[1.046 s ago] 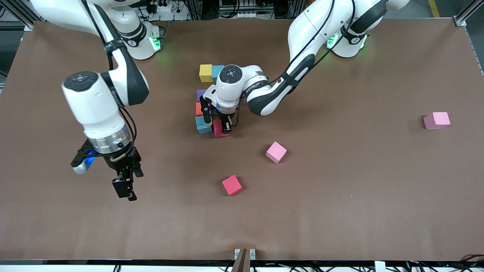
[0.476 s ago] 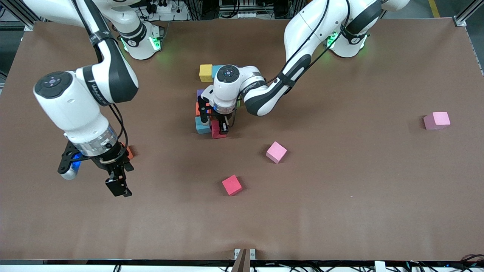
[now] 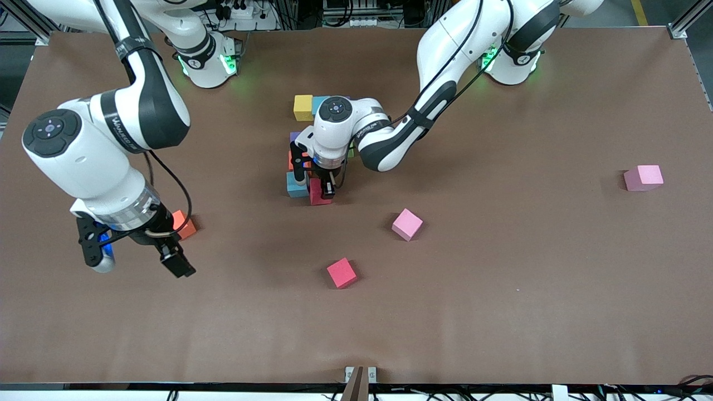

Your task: Form number 2 with 11 blocks

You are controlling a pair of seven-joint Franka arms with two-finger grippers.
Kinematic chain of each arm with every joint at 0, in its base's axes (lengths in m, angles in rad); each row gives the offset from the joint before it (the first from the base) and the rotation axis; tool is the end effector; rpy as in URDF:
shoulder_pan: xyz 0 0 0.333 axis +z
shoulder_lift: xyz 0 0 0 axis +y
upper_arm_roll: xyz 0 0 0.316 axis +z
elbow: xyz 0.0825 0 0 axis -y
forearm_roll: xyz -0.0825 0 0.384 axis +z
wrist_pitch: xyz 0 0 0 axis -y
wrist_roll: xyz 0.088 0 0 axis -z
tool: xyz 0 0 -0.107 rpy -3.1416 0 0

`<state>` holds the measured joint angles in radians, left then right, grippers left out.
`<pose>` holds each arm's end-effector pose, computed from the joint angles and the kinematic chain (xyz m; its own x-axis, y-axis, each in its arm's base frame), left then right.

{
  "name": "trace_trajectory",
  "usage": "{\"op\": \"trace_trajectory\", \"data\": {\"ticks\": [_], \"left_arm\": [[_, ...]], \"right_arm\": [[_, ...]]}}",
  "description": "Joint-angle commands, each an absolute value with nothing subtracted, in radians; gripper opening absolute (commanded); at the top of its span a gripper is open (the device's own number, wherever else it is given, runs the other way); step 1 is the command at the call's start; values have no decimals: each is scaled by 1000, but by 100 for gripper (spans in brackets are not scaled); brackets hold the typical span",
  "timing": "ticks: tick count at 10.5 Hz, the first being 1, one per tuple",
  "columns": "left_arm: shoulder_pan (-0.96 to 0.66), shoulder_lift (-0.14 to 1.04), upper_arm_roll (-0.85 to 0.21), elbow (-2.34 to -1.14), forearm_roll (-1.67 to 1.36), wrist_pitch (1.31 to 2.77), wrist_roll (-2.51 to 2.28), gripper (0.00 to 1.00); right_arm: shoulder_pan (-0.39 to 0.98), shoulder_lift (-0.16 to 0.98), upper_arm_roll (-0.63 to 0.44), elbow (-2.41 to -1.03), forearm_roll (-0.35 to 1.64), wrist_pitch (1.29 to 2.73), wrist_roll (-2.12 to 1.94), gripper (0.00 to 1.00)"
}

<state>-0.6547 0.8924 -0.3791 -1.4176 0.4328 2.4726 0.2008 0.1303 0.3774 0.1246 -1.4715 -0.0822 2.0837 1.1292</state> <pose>0.4343 -0.6081 0.2105 0.1748 -0.9603 0.2175 -0.9761 -0.1980 -0.0900 0.6769 0.1585 0.4883 0.6394 -0.7577 0.1306 -0.7320 -0.6518 -0.1984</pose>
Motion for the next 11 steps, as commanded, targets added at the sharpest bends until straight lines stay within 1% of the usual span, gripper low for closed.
{"op": "trace_trajectory", "data": {"ticks": [1, 6, 11], "left_arm": [[-664, 891, -368, -1408, 443, 2479, 209, 0], [-658, 890, -377, -1440, 443, 2464, 203, 0], [-666, 890, -413, -1440, 437, 2384, 213, 0]], "right_arm": [[107, 379, 129, -1427, -61, 1975, 889, 100], [113, 371, 80, -1425, -72, 1852, 453, 100], [95, 328, 48, -1425, -72, 1746, 154, 100]]}}
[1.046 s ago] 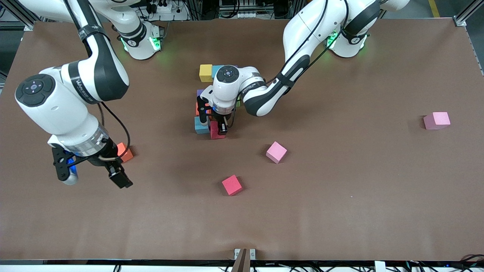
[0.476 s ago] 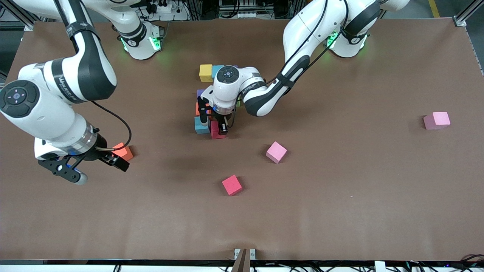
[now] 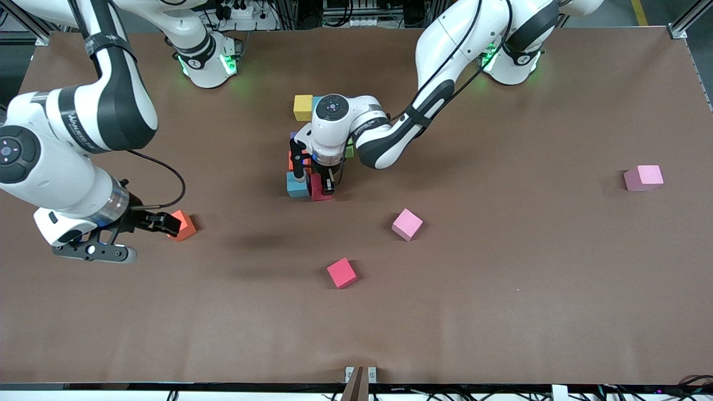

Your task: Form number 2 with 11 blocks

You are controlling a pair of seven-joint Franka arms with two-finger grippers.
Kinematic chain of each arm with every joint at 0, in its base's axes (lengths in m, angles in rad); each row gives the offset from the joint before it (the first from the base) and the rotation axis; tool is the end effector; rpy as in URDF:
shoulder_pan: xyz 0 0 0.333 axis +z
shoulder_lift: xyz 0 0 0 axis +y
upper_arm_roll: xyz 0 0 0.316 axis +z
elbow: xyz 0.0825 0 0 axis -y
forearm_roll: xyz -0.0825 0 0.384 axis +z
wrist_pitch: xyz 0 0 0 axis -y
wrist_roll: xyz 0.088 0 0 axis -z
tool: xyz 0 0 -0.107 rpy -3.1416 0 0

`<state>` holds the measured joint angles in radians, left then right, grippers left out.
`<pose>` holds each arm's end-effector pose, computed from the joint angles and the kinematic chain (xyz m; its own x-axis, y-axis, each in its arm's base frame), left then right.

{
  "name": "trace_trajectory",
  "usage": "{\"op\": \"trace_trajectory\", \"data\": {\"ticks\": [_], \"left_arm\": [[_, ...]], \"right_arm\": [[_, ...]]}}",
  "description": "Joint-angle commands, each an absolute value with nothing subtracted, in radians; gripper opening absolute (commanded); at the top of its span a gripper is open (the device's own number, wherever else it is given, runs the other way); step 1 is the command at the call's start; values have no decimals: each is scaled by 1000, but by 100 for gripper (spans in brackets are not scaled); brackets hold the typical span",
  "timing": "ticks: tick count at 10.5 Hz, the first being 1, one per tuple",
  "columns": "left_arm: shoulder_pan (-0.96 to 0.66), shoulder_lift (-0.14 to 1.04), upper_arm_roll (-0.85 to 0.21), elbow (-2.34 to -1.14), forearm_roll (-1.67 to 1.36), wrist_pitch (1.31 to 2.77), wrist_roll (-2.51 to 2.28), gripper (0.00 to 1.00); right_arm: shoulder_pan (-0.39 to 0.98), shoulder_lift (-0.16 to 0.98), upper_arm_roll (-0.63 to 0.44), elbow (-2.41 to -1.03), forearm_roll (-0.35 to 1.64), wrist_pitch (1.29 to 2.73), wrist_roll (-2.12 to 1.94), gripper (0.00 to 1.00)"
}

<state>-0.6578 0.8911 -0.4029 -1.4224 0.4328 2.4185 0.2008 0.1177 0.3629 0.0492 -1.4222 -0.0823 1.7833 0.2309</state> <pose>0.4191 -0.6126 0.2077 0.1644 -0.9708 0.1749 -0.9819 -0.1779 -0.0644 0.6625 0.0995 0.4913 0.9987 -0.0494 0.0127 -0.0500 -0.9968 0.0617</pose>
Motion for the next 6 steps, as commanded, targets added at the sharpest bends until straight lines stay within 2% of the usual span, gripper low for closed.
{"op": "trace_trajectory", "data": {"ticks": [1, 6], "left_arm": [[-666, 890, -420, -1440, 437, 2372, 218, 0], [-667, 894, -423, -1436, 442, 2365, 236, 0]], "right_arm": [[92, 321, 45, -1425, -72, 1726, 102, 100], [57, 302, 49, -1425, -60, 1718, 28, 100]]}}
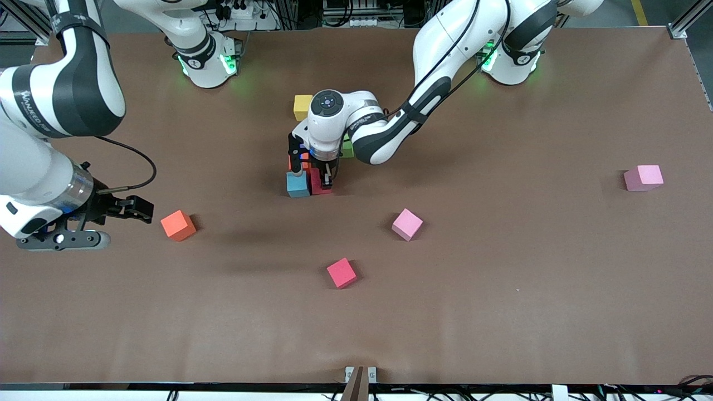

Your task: Form number 2 with 11 blocks

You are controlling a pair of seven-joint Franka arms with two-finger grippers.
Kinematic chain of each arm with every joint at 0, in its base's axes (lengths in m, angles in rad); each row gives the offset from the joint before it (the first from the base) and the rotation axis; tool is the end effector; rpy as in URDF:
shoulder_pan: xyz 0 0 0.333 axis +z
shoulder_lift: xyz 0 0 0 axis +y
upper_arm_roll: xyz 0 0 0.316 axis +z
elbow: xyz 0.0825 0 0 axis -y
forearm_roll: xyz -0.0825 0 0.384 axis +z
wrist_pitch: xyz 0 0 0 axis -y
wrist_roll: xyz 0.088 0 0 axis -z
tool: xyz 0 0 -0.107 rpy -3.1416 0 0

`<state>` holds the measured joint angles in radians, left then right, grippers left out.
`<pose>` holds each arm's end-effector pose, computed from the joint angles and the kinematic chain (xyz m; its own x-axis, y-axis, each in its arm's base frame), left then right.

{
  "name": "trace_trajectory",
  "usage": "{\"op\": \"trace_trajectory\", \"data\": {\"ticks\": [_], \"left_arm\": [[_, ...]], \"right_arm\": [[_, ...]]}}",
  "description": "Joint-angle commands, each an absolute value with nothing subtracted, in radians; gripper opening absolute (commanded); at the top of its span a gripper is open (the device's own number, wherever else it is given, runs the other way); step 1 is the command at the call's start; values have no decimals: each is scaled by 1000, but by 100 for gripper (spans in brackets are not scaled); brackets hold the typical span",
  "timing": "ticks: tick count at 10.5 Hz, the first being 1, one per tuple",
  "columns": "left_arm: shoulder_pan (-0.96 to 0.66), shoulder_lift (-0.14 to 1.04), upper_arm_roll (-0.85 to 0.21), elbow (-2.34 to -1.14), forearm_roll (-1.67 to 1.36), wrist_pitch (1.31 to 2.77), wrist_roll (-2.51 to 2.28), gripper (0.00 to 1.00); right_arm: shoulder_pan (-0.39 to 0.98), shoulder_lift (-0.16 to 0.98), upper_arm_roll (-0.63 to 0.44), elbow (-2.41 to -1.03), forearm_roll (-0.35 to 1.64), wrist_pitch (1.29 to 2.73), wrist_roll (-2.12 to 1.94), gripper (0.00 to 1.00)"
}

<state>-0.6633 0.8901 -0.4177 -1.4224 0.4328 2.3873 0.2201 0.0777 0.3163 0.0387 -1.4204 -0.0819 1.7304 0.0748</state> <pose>0.4083 -0.6173 0.2078 0.1346 -0.9791 0.1523 -0.9881 -0.1441 -0.0534 0.6532 0.0653 0.5184 0.9986 0.0529 -0.0013 0.0529 -0.9962 0.0690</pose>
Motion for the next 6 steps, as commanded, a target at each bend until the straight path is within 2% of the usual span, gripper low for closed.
{"op": "trace_trajectory", "data": {"ticks": [1, 2, 3, 4, 6], "left_arm": [[-667, 896, -423, -1434, 445, 2365, 236, 5], [-667, 896, -423, -1434, 446, 2365, 238, 9], [-667, 897, -422, -1433, 448, 2365, 236, 21], [-667, 897, -422, -1433, 452, 2368, 236, 99], [-667, 896, -422, -1431, 453, 2368, 236, 100]], "right_arm": [[55, 301, 49, -1425, -58, 1723, 12, 100], [49, 304, 49, -1425, -57, 1729, 11, 100], [43, 304, 49, -1427, -45, 1730, 6, 100], [20, 299, 49, -1431, -20, 1723, -53, 100], [-32, 279, 51, -1442, -17, 1713, -158, 100]]}}
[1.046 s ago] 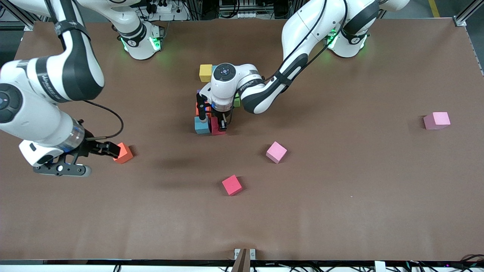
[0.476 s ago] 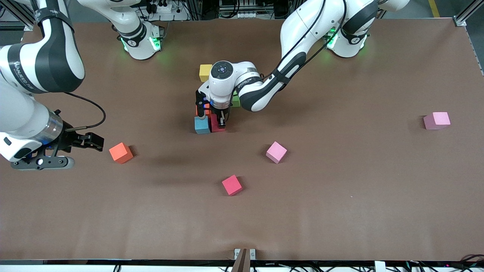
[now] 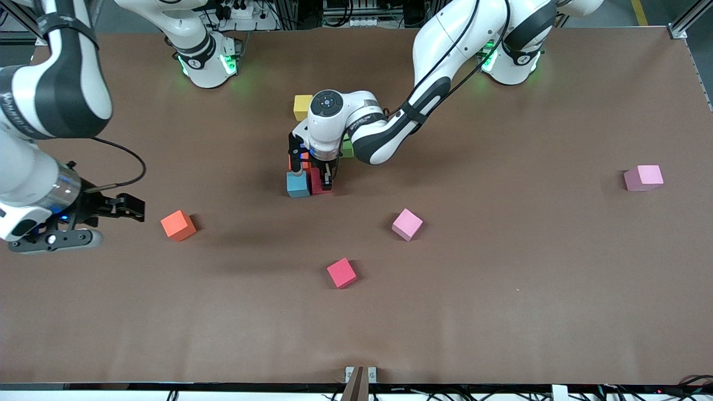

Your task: Form number 2 with 11 blocks

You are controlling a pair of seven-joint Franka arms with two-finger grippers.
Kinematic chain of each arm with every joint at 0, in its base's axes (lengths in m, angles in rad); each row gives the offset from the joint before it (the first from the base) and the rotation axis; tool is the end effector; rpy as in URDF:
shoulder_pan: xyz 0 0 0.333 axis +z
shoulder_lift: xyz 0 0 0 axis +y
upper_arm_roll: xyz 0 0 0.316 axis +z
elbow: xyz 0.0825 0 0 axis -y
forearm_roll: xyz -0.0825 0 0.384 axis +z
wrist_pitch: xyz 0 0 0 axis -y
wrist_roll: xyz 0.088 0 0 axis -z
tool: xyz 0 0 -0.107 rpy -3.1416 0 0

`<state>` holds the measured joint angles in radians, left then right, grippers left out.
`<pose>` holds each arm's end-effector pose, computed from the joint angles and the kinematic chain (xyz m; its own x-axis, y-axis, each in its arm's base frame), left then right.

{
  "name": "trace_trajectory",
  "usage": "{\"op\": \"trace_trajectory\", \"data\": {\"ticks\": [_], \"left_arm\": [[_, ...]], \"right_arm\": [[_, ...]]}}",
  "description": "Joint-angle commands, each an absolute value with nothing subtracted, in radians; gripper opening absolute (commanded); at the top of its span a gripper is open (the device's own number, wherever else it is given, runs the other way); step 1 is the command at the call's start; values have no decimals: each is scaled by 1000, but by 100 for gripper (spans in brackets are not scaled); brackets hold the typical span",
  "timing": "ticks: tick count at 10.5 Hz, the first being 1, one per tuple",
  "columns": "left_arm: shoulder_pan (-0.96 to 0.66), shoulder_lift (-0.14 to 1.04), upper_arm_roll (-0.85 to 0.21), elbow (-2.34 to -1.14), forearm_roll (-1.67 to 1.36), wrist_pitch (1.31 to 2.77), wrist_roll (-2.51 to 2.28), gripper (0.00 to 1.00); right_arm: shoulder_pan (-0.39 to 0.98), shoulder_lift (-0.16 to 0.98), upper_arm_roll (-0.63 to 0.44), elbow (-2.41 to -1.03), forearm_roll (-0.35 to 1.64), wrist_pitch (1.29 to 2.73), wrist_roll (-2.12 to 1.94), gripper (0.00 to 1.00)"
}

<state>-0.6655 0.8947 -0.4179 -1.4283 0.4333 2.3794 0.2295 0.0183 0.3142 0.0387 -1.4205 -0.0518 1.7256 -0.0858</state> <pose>0.4045 -0.6164 0.2013 0.1224 -0.9831 0.1361 -0.9904 -0.1298 -0.0475 0.6548 0.0291 0.5192 0.9889 0.1484 -0.0123 0.1487 -0.9881 0.0382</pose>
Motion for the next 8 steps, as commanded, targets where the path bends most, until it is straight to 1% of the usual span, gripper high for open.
{"op": "trace_trajectory", "data": {"ticks": [1, 3, 6, 8], "left_arm": [[-666, 896, -422, -1431, 453, 2368, 238, 100], [-667, 896, -422, -1430, 449, 2368, 262, 100], [-667, 896, -420, -1428, 448, 2368, 288, 100], [-666, 899, -419, -1424, 445, 2372, 295, 100]], "right_arm": [[-44, 270, 51, -1445, -17, 1713, -158, 100], [-63, 232, 48, -1471, -17, 1720, -144, 100], [-72, 109, 58, -1645, -15, 1795, -74, 100], [-71, 51, 64, -1704, 20, 1799, -54, 100]]}}
